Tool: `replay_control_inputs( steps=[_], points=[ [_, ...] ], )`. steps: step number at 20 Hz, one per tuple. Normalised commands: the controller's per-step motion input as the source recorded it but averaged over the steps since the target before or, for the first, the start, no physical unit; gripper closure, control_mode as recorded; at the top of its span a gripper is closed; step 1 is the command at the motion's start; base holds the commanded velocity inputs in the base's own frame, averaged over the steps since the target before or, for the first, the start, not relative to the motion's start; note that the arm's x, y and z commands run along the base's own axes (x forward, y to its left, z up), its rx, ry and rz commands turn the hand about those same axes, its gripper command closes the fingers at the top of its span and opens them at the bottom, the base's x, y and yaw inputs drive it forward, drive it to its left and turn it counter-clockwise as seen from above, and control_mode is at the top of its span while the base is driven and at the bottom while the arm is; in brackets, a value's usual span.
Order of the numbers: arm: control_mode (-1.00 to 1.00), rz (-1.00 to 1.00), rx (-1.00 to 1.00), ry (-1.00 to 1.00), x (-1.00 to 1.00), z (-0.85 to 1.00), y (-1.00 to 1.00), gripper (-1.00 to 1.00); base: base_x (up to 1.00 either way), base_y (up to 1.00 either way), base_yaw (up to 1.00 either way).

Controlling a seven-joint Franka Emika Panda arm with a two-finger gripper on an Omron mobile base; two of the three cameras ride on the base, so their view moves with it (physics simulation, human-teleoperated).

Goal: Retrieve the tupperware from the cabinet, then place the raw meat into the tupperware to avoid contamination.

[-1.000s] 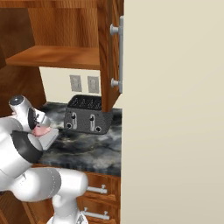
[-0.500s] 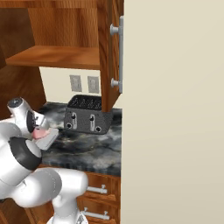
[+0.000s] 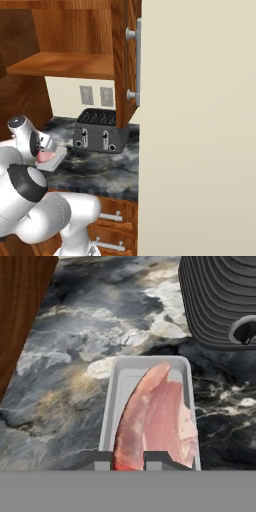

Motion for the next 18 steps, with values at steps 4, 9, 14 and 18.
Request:
replay_control_inputs(
  steps=[4, 9, 14, 18],
  points=[
    [-1.00, 0.00, 0.01, 0.02, -0.01, -0.01, -0.20, 1.00, 0.00, 0.00, 0.00],
    [-1.00, 0.00, 0.01, 0.01, 0.00, -0.08, -0.14, 1.00, 0.00, 0.00, 0.00],
    [-1.00, 0.00, 0.01, 0.00, 0.00, -0.18, -0.03, 1.00, 0.00, 0.00, 0.00],
    [-1.00, 0.00, 0.00, 0.00, 0.01, -0.11, 0.00, 1.00, 0.00, 0.00, 0.00]
  ],
)
